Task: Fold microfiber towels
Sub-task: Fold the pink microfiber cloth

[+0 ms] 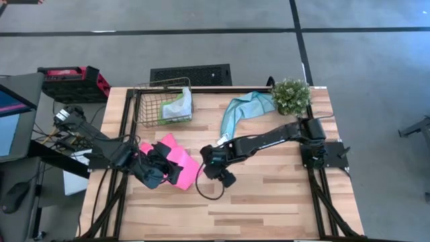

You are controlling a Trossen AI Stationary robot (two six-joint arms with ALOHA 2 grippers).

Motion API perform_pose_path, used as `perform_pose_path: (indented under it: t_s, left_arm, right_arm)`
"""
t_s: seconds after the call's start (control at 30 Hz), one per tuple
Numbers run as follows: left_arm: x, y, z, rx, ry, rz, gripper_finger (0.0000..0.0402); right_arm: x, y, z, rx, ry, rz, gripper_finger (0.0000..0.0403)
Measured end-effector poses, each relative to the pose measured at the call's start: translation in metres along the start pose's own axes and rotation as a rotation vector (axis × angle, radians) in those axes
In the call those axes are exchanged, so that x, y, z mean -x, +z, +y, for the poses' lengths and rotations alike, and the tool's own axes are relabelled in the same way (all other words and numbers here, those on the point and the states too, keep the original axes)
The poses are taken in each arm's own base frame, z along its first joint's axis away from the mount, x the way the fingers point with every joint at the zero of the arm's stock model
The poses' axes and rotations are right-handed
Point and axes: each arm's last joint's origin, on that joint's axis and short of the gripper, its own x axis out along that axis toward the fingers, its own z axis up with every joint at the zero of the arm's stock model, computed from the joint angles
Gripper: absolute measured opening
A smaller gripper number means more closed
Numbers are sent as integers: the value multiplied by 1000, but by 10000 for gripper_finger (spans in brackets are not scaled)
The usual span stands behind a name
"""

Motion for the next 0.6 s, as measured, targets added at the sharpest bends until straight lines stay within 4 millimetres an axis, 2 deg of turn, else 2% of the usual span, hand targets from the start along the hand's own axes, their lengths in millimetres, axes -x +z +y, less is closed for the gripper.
perform_pose_path:
  t_s: [0.27,0.6]
  left_arm:
    - [0,0,0,-1,-2,-1,158]
    - [0,0,0,-6,-1,-2,158]
  right_arm:
    - [-34,-6,-5,3,-79,-3,244]
    - [-49,-13,-13,68,-143,18,243]
